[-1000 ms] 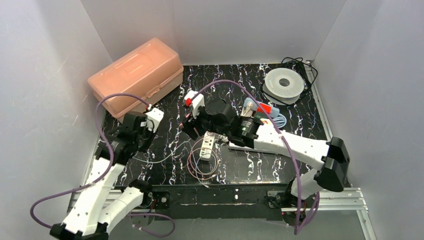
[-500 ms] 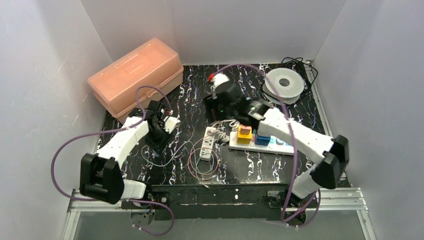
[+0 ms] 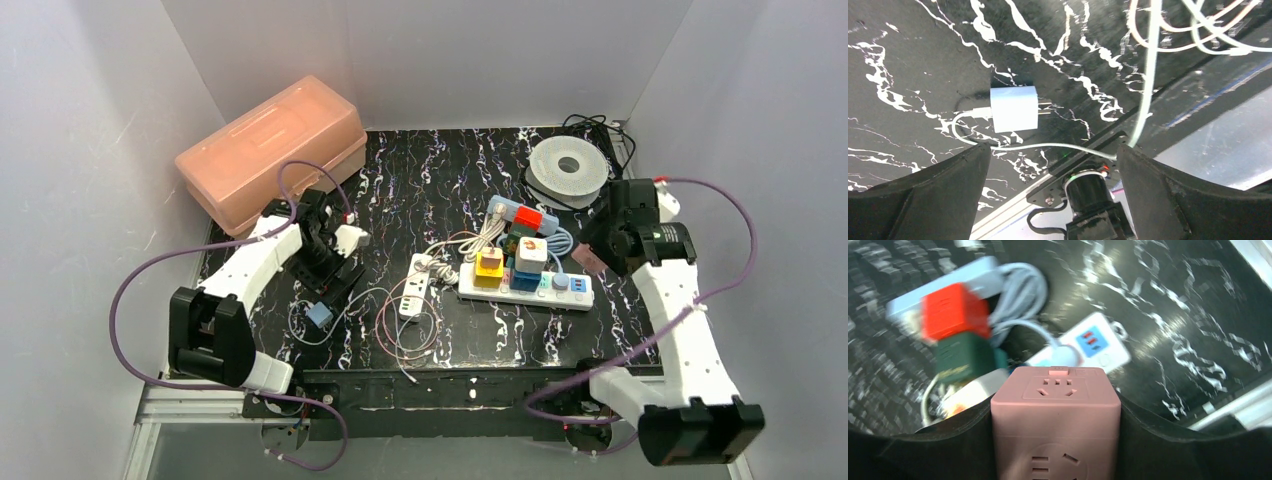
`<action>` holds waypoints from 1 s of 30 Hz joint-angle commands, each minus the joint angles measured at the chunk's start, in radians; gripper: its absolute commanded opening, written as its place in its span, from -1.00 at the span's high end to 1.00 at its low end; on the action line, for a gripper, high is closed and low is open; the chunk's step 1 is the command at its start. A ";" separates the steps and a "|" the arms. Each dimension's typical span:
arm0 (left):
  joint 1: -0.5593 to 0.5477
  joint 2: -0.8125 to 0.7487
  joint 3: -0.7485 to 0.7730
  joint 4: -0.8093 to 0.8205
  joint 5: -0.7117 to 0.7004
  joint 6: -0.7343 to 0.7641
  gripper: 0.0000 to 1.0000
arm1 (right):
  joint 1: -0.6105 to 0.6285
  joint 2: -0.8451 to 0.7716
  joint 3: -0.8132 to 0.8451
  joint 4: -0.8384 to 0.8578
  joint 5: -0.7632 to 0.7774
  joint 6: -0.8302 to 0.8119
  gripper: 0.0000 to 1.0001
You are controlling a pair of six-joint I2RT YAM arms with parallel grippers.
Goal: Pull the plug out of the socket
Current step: Place the plug at the corner of the board.
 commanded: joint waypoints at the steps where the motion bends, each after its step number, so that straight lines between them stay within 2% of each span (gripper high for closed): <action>1: 0.010 -0.007 0.145 -0.274 0.152 0.020 -0.96 | -0.215 0.093 -0.088 -0.052 -0.102 0.067 0.97; 7: 0.045 0.019 0.342 -0.452 0.306 0.038 -0.96 | -0.372 0.186 -0.158 -0.040 -0.044 0.081 0.97; 13: 0.045 0.043 0.434 -0.481 0.374 -0.007 -0.96 | -0.467 0.229 -0.224 0.021 0.026 0.070 0.97; 19: 0.030 0.022 0.418 -0.424 0.409 -0.090 -0.96 | -0.496 0.287 -0.313 0.092 0.108 0.052 0.57; 26: -0.005 -0.006 0.413 -0.409 0.393 -0.110 -0.96 | -0.498 0.338 -0.374 0.150 0.096 0.081 0.13; 27: -0.004 -0.012 0.413 -0.408 0.392 -0.110 -0.96 | -0.498 0.343 -0.379 0.155 0.096 0.078 0.00; 29: -0.005 -0.023 0.405 -0.406 0.391 -0.115 -0.96 | -0.498 0.359 -0.379 0.156 0.096 0.078 -0.06; 30: -0.005 -0.028 0.400 -0.405 0.391 -0.118 -0.96 | -0.497 0.367 -0.374 0.155 0.095 0.076 -0.22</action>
